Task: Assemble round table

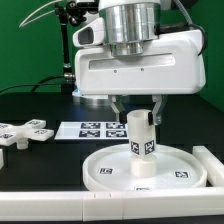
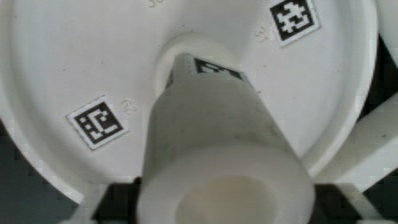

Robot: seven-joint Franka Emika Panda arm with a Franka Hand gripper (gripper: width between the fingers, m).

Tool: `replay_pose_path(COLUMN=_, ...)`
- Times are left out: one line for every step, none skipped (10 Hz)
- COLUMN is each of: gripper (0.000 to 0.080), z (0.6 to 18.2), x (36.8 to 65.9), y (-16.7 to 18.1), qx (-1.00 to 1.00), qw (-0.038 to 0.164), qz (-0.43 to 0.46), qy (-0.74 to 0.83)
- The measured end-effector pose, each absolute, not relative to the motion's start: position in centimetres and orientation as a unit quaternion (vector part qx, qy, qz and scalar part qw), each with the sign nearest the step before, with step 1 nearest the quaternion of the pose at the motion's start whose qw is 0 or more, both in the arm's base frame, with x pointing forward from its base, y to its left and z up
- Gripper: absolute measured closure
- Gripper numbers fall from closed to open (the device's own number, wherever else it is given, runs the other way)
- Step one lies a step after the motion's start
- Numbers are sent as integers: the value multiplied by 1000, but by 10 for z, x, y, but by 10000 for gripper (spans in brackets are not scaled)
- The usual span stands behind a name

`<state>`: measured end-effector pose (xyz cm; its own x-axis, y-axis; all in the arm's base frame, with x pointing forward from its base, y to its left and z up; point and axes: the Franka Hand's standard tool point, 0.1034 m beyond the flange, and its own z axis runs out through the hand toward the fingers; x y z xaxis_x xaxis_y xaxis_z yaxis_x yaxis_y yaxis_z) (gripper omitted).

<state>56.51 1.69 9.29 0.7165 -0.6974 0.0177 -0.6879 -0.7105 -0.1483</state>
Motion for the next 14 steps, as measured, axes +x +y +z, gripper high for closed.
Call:
replay_pose_path(gripper=390, z=93, x=564, y=17, qx=-907, qw=68, qz=-32, qy=413)
replay_pose_path(gripper=390, z=92, x=560, y=18, qx=-882, qw=72, qz=-25, qy=465)
replay_pose_path(gripper=390, z=92, x=558, y=19, qx=-862, qw=80, qz=-19, qy=500)
replay_pose_path(gripper=390, z=92, x=557, y=19, qx=-842, qw=87, qz=-13, qy=532)
replay_pose_path(gripper=390, z=92, x=555, y=22, qx=-815, qw=88, qz=-6, qy=572)
replay_pose_path(gripper=390, z=91, x=554, y=24, qx=-797, qw=89, qz=-2, qy=598)
replay_pose_path(gripper=390, z=91, x=554, y=24, qx=-772, qw=93, qz=3, qy=629)
replay_pose_path(gripper=390, z=91, x=554, y=24, qx=-749, qw=95, qz=8, qy=656)
replay_pose_path(gripper=390, z=91, x=554, y=25, qx=-726, qw=99, qz=13, qy=680)
replay_pose_path(gripper=390, z=91, x=554, y=25, qx=-701, qw=104, qz=20, qy=705)
replay_pose_path(gripper=390, z=91, x=554, y=25, qx=-686, qw=105, qz=26, qy=720)
replay_pose_path(gripper=390, z=91, x=554, y=26, qx=-677, qw=104, qz=30, qy=728)
replay_pose_path(gripper=390, z=90, x=554, y=27, qx=-647, qw=110, qz=37, qy=753)
replay_pose_path(gripper=390, z=90, x=554, y=27, qx=-659, qw=110, qz=42, qy=743)
